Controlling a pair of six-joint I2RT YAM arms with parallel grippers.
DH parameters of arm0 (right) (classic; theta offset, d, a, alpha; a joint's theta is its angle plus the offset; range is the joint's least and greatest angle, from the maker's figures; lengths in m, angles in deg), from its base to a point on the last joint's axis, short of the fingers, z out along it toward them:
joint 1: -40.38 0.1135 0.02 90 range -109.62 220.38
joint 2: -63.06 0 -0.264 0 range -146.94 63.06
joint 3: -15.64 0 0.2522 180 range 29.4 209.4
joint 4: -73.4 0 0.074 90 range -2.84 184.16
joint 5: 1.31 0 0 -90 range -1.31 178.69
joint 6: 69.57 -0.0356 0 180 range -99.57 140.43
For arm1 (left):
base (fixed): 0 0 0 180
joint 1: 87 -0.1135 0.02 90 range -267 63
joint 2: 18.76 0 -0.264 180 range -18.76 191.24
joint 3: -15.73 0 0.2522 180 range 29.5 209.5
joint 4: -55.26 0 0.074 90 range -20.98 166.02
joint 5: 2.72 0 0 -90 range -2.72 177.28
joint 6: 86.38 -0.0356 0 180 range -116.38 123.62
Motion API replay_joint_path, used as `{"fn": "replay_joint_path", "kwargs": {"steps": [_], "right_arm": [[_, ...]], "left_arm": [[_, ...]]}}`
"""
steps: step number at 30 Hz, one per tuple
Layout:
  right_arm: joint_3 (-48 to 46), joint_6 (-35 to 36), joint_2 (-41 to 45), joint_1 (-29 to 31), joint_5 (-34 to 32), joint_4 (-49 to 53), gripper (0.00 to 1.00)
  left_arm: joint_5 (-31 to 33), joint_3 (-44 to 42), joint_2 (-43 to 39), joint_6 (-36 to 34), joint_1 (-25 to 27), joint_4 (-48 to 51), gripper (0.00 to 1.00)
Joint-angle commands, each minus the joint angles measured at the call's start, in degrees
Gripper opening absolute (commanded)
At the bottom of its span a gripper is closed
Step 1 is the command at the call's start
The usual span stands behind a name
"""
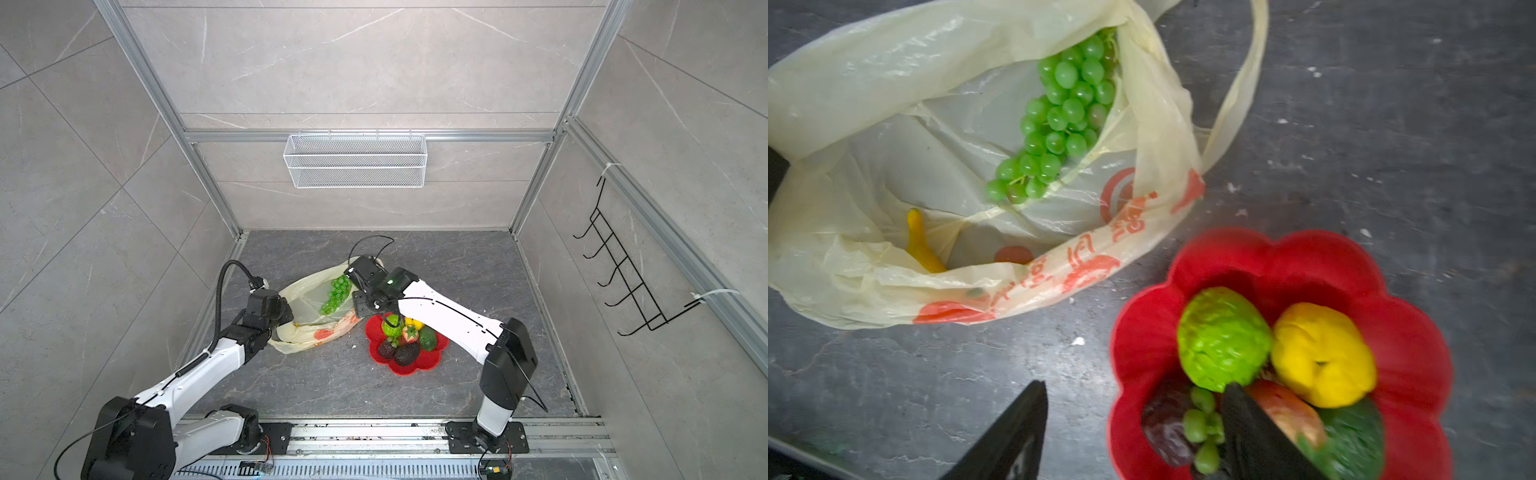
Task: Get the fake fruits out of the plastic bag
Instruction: 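Move the right gripper back into the bag above the yellow banana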
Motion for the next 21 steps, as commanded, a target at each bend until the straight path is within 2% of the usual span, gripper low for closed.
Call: {"fn": "replay_joint_path", "kwargs": {"steps": [1,3,7,13,17,21], "right_arm": [[5.1,-1.8,-6.0,2.7,-0.1,-2.5,0.69],[7.8,-1.6,-9.3,3.8,0.8,-3.0,0.69],[14.0,-1.0,-16.4,5.3,2.4,-1.6,0.69],[20.2,-0.8,-24.2,6.6,3.7,1.0,0.67],[19.3,-2.3,-26.4,6.9,4.5,1.4,0.66],[13.7,-4.9,-24.3,7.3,4.7,-1.2,0.65]], "left_arm": [[2.0,-1.8,-3.8,2.7,-0.1,2.5,0.0],[-0.5,-3.0,-5.3,2.8,0.4,2.9,0.0],[-2.2,-3.7,-6.7,3.3,3.6,5.8,0.0],[-4.5,-5.4,-6.9,6.5,5.3,6.2,0.01],[-5.3,-5.8,-5.4,8.0,5.6,5.1,0.01],[-5.7,-6.2,-3.9,8.5,5.7,4.5,0.02]]}}
